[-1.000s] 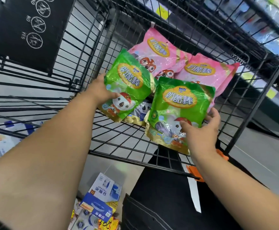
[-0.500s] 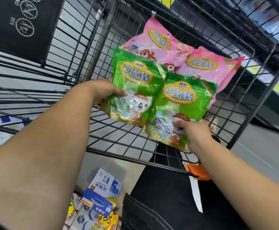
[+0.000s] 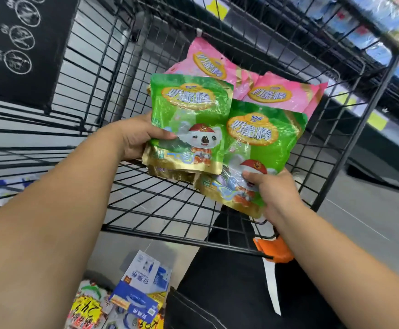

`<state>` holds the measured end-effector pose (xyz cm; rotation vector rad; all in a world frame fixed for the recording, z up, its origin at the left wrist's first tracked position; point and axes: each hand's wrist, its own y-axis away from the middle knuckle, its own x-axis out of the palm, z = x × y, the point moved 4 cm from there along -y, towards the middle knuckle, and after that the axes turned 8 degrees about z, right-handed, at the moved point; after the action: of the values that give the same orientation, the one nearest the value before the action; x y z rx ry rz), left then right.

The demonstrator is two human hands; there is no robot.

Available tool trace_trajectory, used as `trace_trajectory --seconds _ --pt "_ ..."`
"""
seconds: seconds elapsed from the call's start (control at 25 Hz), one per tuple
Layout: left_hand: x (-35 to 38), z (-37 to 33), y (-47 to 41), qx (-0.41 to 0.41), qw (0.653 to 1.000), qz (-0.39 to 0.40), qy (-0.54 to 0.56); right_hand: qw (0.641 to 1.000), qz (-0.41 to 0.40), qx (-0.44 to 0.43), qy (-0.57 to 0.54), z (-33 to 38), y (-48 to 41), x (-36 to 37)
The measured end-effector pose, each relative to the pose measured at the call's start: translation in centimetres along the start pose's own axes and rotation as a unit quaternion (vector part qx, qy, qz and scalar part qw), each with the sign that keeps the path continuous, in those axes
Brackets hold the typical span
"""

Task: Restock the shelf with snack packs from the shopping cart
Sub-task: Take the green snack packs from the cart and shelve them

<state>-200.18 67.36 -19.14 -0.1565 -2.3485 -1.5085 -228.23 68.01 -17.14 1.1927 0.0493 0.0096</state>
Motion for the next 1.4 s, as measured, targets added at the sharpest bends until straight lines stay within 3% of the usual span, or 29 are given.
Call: trace_trajectory --seconds 0.36,0.6,0.84,1.08,1.4 --pt "2.2 -2.9 3.6 0.118 0.993 -0.010 0.008 0.991 0.038 -0.122 -0.023 4.0 1.8 -2.4" --pt "4.1 -7.2 4.9 0.198 0.980 0.008 -0.025 0.976 0.082 -0.200 0.025 10.4 3.0 -3.4" --pt "9.0 -12.9 5.3 0.293 0.953 0.031 -0.070 0.955 0.103 -0.279 -0.009 17.5 4.9 -6.9" --pt "16.3 -17.0 2.9 0.326 0.939 0.065 -0.085 0.954 0.095 -0.275 -0.065 20.1 4.6 -12.6" --pt "26.4 -20.5 -2.5 0.299 0.941 0.103 -0.118 0.954 0.040 -0.281 -0.096 23.3 3.1 -21.9"
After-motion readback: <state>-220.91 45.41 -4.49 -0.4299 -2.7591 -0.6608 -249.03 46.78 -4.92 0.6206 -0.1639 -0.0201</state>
